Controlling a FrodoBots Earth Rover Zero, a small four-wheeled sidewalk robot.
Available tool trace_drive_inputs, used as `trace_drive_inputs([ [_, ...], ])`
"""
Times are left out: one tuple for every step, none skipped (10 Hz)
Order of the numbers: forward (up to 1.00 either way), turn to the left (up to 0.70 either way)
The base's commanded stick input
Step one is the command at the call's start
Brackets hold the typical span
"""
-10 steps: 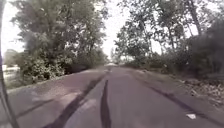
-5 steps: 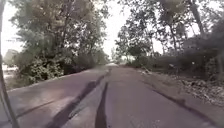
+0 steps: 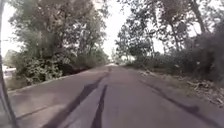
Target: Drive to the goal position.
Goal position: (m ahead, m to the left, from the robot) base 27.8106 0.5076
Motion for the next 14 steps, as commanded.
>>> trace_drive_inputs([
  [0.70, 0.02],
  [0.70, 0.02],
  [0.70, 0.03],
  [0.70, 0.03],
  [0.70, 0.03],
  [0.70, 0.00],
  [0.70, 0.01],
  [0.70, 0.02],
  [0.70, 0.01],
  [0.70, 0.00],
  [0.70, 0.00],
  [0.70, 0.00],
  [0.70, 0.00],
  [0.70, 0.00],
])
